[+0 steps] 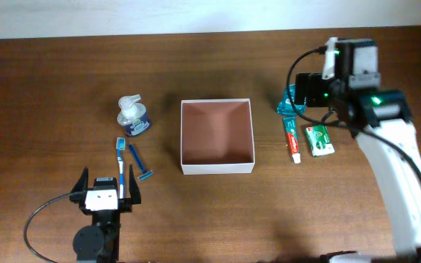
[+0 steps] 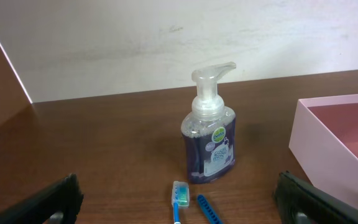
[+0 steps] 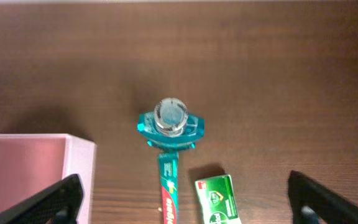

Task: Pack container
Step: 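Reach the right gripper up to the teal Listerine bottle and grasp its neck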

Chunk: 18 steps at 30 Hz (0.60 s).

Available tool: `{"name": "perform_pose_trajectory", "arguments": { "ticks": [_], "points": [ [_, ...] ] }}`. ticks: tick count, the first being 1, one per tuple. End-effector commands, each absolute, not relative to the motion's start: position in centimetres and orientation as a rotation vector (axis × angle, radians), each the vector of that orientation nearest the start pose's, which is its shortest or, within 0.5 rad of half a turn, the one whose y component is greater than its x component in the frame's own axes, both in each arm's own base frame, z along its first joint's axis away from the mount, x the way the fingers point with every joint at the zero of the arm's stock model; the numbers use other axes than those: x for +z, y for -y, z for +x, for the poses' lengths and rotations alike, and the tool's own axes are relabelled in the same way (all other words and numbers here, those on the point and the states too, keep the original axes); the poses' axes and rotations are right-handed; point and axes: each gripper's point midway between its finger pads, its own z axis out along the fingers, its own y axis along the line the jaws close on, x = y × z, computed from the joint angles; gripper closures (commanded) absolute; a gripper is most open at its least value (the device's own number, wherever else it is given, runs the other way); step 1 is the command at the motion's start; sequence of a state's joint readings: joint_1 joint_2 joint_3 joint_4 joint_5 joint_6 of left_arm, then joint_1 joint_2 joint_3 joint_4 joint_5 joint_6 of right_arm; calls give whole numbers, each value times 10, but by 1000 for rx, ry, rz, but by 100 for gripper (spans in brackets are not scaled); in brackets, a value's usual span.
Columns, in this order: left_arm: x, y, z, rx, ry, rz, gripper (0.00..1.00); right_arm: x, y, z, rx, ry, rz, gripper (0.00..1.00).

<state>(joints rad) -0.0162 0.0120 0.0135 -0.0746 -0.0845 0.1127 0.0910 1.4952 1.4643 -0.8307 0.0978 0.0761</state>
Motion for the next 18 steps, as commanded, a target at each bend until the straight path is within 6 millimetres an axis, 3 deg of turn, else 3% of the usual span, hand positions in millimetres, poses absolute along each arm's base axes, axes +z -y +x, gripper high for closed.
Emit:
{"name": "perform_pose_trajectory", "arguments": {
  "ticks": [1,4,11,18],
  "points": [
    [158,-10,246,150,-1644,56,0,208,-15,422,-90,-2517,15,19],
    [158,-10,246,150,-1644,56,0,199,-16,426,-91,-2531,16,21],
    [158,-10,246,150,-1644,56,0,207,-22,445,-51,-2454,10,24],
    [158,-10,246,150,-1644,56,0,183,-23,457,-51,-2486,7,34]
  ]
}}
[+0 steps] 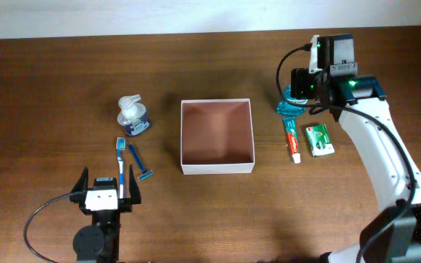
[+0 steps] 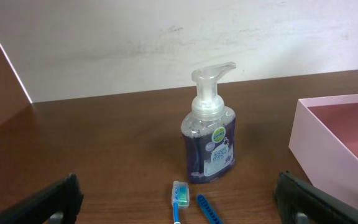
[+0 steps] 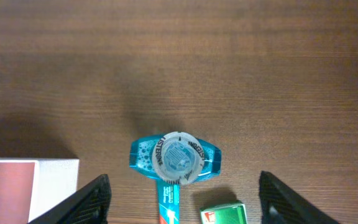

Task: Pack container
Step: 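Reach the right gripper up to the teal Listerine bottle and grasp its neck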

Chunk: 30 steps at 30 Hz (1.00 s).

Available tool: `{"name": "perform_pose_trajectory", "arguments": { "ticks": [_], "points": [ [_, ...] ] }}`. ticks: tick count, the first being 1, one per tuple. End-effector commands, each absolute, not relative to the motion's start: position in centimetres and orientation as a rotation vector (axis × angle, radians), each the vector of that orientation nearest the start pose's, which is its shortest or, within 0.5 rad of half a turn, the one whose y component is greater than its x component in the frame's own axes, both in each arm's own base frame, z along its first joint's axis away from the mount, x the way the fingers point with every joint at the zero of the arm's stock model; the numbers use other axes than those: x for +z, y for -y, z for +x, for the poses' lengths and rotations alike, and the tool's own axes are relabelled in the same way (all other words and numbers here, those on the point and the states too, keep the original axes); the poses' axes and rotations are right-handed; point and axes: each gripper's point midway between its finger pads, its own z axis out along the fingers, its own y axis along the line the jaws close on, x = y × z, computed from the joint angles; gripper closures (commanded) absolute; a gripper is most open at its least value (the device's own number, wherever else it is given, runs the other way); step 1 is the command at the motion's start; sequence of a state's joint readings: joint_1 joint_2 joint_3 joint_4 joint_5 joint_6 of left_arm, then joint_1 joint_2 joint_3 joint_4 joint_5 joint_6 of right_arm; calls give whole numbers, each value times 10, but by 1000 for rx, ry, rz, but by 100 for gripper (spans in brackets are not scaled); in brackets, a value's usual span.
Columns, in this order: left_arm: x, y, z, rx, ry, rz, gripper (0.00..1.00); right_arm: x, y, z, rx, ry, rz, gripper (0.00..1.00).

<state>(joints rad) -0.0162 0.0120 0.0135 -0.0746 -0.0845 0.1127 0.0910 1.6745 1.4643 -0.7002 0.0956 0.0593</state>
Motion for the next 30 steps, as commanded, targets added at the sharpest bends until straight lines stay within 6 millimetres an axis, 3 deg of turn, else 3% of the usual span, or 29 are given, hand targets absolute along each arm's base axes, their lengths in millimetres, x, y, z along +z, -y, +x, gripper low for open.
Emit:
{"name": "perform_pose_trajectory", "arguments": {
  "ticks": [1,14,23,30],
  "points": [
    [158,-10,246,150,-1644,56,1,179,-23,459,-52,-2493,7,36],
    [158,-10,246,150,-1644,56,1,160,-24,467,-54,-2516,7,44],
    [158,-10,246,150,-1644,56,1,163,-25,477,-35,-2478,40,48],
    [158,-10,246,150,-1644,56,1,139,-25,480,-45,-2526,40,48]
  ]
}}
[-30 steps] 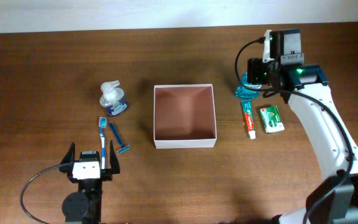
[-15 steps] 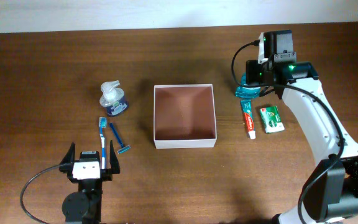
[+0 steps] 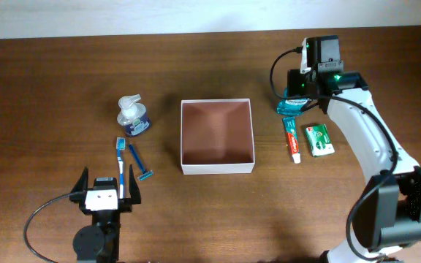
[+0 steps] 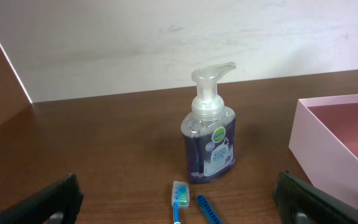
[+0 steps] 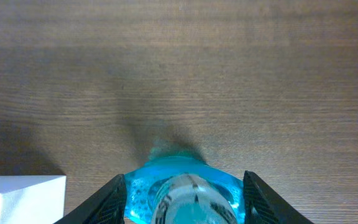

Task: Pack container
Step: 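Reach the right gripper up to the teal Listerine bottle and grasp its neck, then lift the Listerine bottle and carry it left over the box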

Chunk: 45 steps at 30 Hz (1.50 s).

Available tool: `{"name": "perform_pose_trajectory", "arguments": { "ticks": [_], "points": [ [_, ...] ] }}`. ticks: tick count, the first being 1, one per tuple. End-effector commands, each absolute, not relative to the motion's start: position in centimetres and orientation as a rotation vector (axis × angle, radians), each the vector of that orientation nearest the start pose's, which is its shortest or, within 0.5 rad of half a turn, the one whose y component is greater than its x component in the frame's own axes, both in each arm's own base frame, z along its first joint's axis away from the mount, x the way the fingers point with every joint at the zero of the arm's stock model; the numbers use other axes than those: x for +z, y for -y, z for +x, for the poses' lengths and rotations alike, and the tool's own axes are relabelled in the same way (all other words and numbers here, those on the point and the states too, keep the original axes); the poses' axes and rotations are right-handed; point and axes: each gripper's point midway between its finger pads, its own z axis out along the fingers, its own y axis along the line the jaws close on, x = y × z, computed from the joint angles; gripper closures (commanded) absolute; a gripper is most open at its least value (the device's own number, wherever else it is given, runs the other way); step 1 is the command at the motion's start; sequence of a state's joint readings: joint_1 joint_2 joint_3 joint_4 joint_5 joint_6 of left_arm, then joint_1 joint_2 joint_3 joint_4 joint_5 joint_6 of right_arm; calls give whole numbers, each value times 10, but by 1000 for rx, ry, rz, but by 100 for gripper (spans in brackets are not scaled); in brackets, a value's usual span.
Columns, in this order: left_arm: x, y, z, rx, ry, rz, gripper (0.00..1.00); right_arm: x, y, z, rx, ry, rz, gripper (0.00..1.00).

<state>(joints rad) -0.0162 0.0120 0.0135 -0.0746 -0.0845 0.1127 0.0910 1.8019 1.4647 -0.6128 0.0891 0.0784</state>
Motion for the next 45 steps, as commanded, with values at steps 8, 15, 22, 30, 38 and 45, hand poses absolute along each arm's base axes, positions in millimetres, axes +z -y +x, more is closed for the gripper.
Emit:
{"name": "perform_pose_trajectory", "arguments": {
  "ticks": [8,15,22,30,38,45],
  "points": [
    [158,-10,246,150,-1644,56,0,150,-26,489,-29,-2480,74,70],
    [158,-10,246,150,-1644,56,0,173,-26,494,-22,-2433,74,79],
    [158,-10,246,150,-1644,56,0,239,-40,475,-2,-2386,34,79],
    [158,-10,246,150,-1644,56,1,322,-105,439,83,-2339,-137,79],
    [158,-10,246,150,-1644,56,0,330,-159,407,206,-2385,-144,81],
    [158,-10,246,150,-1644,56,0,293,-203,397,224,-2485,-214,81]
  ]
}}
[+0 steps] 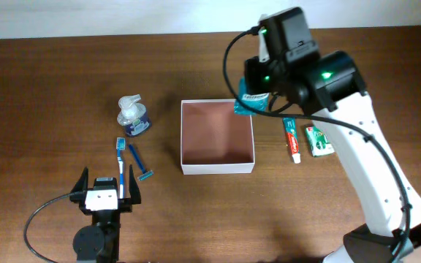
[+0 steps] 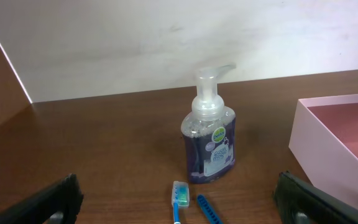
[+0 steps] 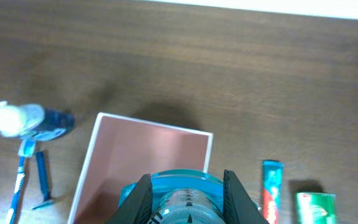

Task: Pack container
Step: 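Lift the Listerine bottle and carry it left over the box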

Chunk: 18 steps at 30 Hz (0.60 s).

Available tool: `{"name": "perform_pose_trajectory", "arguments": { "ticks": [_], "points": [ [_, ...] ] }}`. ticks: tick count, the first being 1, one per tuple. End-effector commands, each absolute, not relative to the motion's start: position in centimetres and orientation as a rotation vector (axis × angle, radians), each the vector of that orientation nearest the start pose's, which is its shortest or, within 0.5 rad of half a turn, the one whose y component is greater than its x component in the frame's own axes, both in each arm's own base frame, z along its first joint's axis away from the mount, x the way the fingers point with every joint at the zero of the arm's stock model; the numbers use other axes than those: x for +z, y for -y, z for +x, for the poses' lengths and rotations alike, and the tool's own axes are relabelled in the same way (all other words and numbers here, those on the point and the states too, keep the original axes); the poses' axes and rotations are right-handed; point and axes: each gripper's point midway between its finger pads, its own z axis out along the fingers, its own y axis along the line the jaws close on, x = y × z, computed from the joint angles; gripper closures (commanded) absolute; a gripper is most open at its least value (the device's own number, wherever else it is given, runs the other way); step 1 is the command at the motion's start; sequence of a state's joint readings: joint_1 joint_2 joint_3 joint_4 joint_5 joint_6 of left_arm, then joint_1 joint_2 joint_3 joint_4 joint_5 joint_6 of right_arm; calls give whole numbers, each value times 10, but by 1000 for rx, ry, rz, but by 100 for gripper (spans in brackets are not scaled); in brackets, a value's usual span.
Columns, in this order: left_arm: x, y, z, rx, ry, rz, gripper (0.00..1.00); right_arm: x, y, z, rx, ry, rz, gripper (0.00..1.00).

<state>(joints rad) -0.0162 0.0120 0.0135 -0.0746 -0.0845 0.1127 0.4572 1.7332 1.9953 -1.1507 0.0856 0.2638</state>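
My right gripper [image 1: 258, 93] is shut on a teal bottle [image 3: 182, 198] with a clear cap, held in the air above the right rim of the white box [image 1: 218, 167] with a pink inside [image 3: 148, 158]. A toothpaste tube [image 1: 292, 139] and a green packet [image 1: 318, 140] lie right of the box. On the left stand a soap pump bottle [image 1: 132, 117], a blue toothbrush [image 1: 121, 164] and a blue razor [image 1: 140, 165]. My left gripper [image 2: 178, 202] rests open low on the table near the front, facing the pump bottle [image 2: 209, 127].
The table's far edge meets a pale wall [image 2: 166, 37]. The box wall [image 2: 328, 158] shows at the right of the left wrist view. The right arm [image 1: 371, 168] reaches across the table's right half.
My right gripper, then low around the teal bottle on the table right of the box, is now shut on it and holds it raised over the box's right rim. Left arm unchanged.
My right gripper was open high above the teal bottle beside the toothpaste. It then stood lower and closer over the bottle, then had its fingers around it on the table. Now the bottle is lifted over the box's right side. The left arm never moved.
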Motion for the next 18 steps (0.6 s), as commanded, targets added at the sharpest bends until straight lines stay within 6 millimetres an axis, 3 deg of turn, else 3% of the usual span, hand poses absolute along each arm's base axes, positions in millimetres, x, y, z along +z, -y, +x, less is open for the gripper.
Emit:
{"name": "perform_pose_trajectory", "arguments": {
  "ticks": [1,4,13,18],
  "points": [
    [158,-10,246,150,-1644,56,1,287,-207,396,202,-2494,-226,81],
    [158,-10,246,150,-1644,56,0,269,-211,400,92,-2516,-244,81],
    [158,-10,246,150,-1644,56,0,222,-214,416,0,-2600,-234,81],
    [158,-10,246,150,-1644,56,0,206,-211,424,-67,-2614,-228,81]
  ]
}}
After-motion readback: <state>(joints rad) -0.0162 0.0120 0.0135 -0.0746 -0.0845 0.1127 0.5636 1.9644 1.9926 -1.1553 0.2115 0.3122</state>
